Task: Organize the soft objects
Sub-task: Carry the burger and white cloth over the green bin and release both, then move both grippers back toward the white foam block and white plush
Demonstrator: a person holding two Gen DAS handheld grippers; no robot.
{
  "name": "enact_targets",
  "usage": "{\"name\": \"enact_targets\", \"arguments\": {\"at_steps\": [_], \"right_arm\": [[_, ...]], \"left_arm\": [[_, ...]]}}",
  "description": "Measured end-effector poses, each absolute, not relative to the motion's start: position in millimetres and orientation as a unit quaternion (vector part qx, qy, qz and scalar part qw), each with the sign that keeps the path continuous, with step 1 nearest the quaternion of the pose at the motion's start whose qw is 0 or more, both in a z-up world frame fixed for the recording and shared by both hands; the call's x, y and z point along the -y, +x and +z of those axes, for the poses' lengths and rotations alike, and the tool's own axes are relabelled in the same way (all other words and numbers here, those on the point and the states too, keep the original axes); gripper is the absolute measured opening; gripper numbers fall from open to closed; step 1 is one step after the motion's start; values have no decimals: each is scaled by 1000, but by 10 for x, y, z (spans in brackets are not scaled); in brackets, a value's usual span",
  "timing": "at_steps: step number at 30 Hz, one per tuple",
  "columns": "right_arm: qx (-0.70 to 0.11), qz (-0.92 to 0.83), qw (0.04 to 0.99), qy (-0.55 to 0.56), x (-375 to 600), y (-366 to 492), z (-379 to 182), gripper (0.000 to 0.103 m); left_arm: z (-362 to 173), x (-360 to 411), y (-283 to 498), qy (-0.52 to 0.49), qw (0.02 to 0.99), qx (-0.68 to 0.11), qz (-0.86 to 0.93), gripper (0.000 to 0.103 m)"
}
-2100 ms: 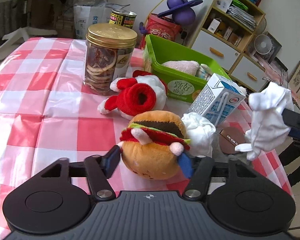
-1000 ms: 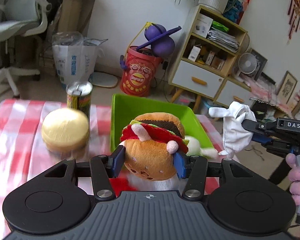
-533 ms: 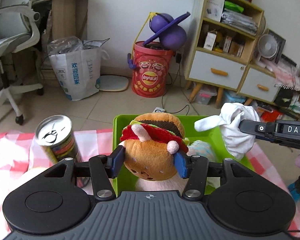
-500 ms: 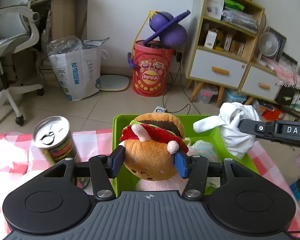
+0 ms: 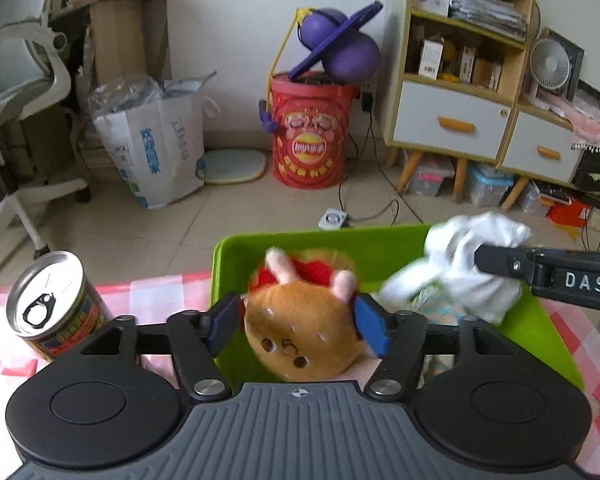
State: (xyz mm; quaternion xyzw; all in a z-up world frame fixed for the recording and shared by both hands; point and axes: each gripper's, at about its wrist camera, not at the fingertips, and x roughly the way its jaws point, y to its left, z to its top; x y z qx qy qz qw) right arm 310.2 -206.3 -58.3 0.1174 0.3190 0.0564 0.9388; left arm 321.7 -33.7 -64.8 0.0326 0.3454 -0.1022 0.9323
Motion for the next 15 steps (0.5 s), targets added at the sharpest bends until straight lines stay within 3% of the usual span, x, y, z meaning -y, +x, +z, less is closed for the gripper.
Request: {"name": "enact_targets", "arguments": {"at_steps": [1, 2, 3, 10, 15], "right_arm": [[-319, 59, 938, 126, 2089, 3094, -573, 39], [-315, 60, 938, 133, 2119, 3065, -560, 49], [-312, 60, 938, 137, 2140, 3041, -541, 52], [-313, 60, 939, 130, 2245, 2772, -352, 52], [-304, 62, 943, 124, 2309, 2512, -84, 59]], "left_arm": [[-632, 339, 3192, 31, 934, -340, -102, 77], [-611, 343, 3171, 31, 935, -337, -104, 79], [-591, 346, 3148, 30, 936, -335, -106, 79], [-402, 354, 2932, 32, 935, -335, -109, 84], [-136, 301, 2721, 21, 940, -321, -110, 91]]}}
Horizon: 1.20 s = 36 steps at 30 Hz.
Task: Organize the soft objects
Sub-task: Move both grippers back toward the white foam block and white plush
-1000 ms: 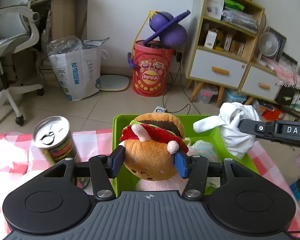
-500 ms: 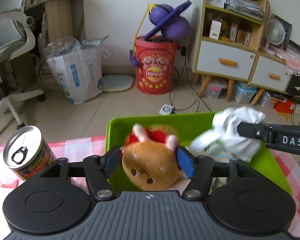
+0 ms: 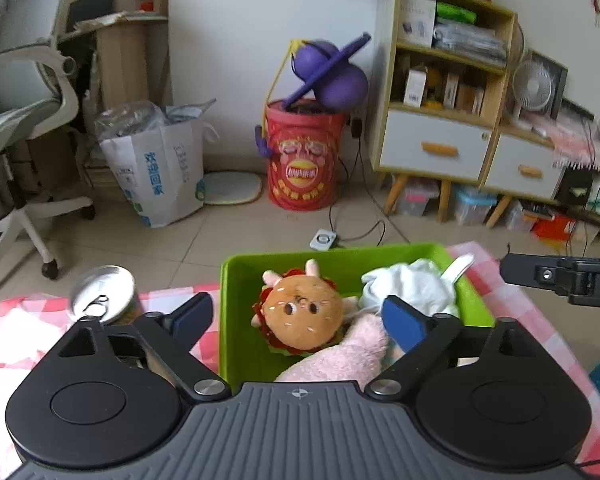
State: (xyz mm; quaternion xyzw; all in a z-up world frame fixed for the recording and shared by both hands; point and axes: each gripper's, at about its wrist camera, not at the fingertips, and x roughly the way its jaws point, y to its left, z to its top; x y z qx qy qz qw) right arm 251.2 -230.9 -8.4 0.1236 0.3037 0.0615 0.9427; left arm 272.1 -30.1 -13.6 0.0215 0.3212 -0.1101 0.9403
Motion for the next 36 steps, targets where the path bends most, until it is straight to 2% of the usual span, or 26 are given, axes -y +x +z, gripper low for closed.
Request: {"name": "enact_targets", "arguments": {"at_steps": [6, 18, 28, 36], "right_arm": [[-292, 59, 945, 136, 2389, 2157, 233, 63], [-291, 73, 946, 121, 2249, 1372, 482, 67], [-327, 87, 936, 92, 1936, 791, 246, 71], [-346, 104, 924, 127, 1785, 550, -205, 71]], "left_arm": [[130, 186, 2342, 4, 944, -314, -103, 97], [299, -42, 1591, -7, 940, -329, -91, 98], [6, -192, 913, -16, 920, -384, -79, 98], [-394, -236, 622, -35, 899, -428, -87, 98]]}}
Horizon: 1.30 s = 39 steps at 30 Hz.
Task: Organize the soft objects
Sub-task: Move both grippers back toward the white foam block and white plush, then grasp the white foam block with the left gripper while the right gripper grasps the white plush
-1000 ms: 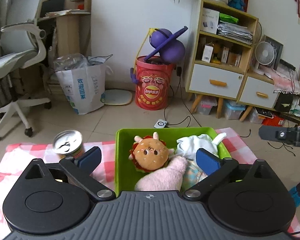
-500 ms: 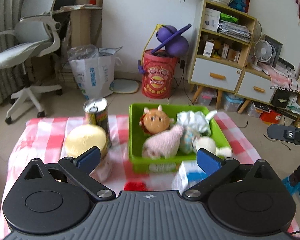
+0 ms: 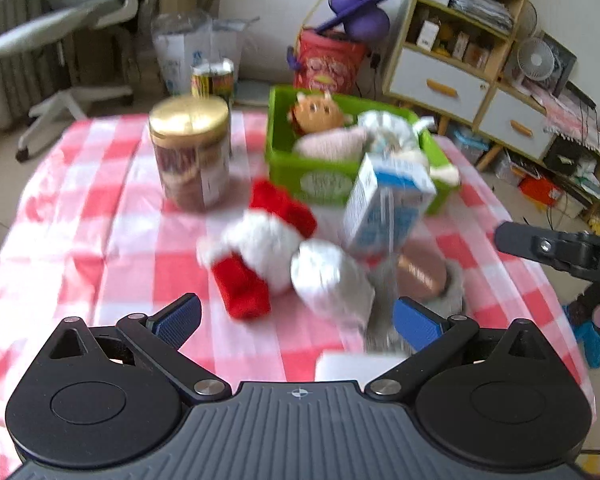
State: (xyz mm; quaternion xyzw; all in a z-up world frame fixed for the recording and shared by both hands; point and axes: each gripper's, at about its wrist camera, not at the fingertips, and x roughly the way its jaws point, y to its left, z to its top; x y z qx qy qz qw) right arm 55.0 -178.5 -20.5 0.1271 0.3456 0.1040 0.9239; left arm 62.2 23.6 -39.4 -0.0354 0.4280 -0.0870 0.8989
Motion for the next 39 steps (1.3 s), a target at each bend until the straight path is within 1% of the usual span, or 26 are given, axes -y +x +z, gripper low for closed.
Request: {"name": "enact_targets", "arguments": {"at_steps": [7, 10, 12, 16, 18, 22, 24, 26, 28, 30, 31, 33, 34, 35, 39], "right_arm": [[-352, 195, 907, 126, 1627, 560, -558, 71], [-361, 213, 903, 97, 1481, 590, -701, 71], [-363, 225, 901, 78, 1387, 620, -773, 71], [-373, 230, 896, 71, 1272, 722, -861, 67], [-380, 228, 893, 77, 1232, 779, -907, 61], [-382, 217, 896, 68, 1138, 850, -960, 52], [-381, 216, 896, 67, 1100, 871, -961, 46], [-379, 214, 898, 66, 1056, 890, -965, 41], [-377, 211, 900, 60, 1004, 904, -973, 36], [-378, 203, 902, 55, 969, 912, -990, 24], [-380, 201, 901, 54, 958, 919, -1001, 20], [-383, 198, 901, 58, 957, 928, -1015, 7], [-383, 199, 900, 60, 964, 934, -1012, 5], [-383, 200, 900, 63, 973, 938, -1009, 1], [-384, 205, 896, 86, 1043, 936, -981, 0]], "left_arm": [[-722, -139, 390, -4, 885, -446, -131, 98], [-882, -74, 332, 6, 871, -470, -145, 97], [-949, -26, 306, 15, 864, -479, -156, 94], [-1028, 41, 321, 18, 855, -488, -174, 93], [-1024, 43, 334, 14, 853, -490, -181, 89], [-1019, 31, 333, -1, 848, -493, -194, 79], [-1015, 30, 331, -7, 845, -495, -203, 70], [-1006, 22, 329, -16, 841, -496, -214, 64], [-989, 11, 326, -17, 841, -496, -217, 62], [-978, -23, 326, -22, 840, -496, -218, 57], [-966, -48, 334, -27, 840, -496, -218, 55], [-940, -101, 347, -34, 842, -494, -215, 52], [-923, -138, 354, -35, 844, -492, -210, 51], [-912, -167, 361, -37, 846, -490, -205, 50], [-894, -280, 397, -52, 848, -492, -190, 47]]}}
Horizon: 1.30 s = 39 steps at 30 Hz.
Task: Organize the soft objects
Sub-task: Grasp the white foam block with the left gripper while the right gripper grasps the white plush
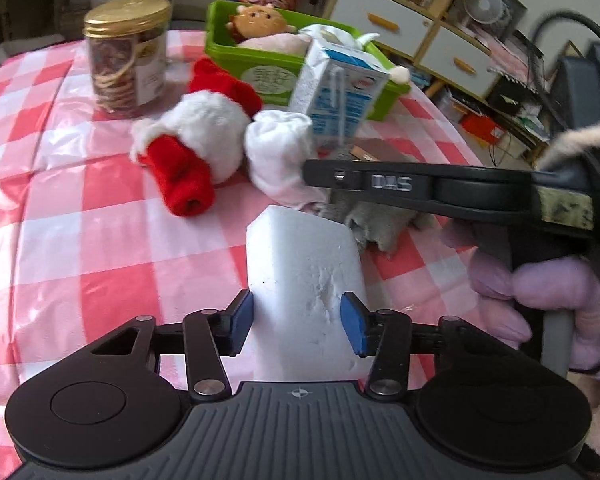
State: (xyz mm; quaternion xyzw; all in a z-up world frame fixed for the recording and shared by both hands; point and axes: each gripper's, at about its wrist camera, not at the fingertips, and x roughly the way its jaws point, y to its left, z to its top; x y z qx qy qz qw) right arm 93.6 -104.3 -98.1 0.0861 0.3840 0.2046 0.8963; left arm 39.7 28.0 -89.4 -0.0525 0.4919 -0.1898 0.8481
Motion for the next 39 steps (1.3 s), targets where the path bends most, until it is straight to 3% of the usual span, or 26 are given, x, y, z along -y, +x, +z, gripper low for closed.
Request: {"name": "enact_targets", "arguments": {"at_steps": [2, 5, 7, 9, 11, 15, 16, 17, 25, 28, 30, 31, 39], "right_arm": [[-379, 209, 897, 90, 1056, 916, -957, 0], [-372, 215, 899, 89, 1033, 890, -916, 0], [-374, 222, 896, 89, 1001, 890, -910, 14], [-377, 222, 895, 86, 948, 902, -924, 37], [-375, 213, 899, 78, 900, 920, -947, 41], [-374, 189, 904, 82, 835, 1012, -988, 40], [-371, 183, 907, 83, 822, 1027, -993, 34], [-370, 184, 906, 86, 815, 1042, -1000, 14], [-378, 197, 888, 173, 1082, 1014, -913, 5], [-376, 208, 879, 206, 1210, 954, -836, 5], [-377, 214, 874, 219, 1283, 887, -793, 5], [-379, 215, 872, 222, 1309, 863, -775, 5], [-382, 206, 875, 213, 1497, 674, -689, 5]], "left_arm": [[-894, -303, 397, -59, 847, -493, -191, 37], [-862, -311, 401, -54, 853, -486, -181, 35], [-843, -307, 415, -46, 859, -480, -170, 35], [-840, -315, 425, -45, 861, -479, -165, 33], [-841, -323, 429, -38, 863, -479, -156, 32], [-820, -359, 436, -27, 870, -473, -138, 32], [-816, -382, 440, -25, 872, -471, -133, 32], [-813, -404, 444, -25, 874, -469, -128, 32], [-798, -551, 521, -24, 894, -438, -88, 34], [-802, -519, 511, -16, 899, -430, -79, 44], [-797, -457, 483, 2, 901, -429, -64, 70], [-797, -417, 470, 13, 902, -428, -58, 74], [-842, -211, 425, 49, 897, -437, -45, 82]]}}
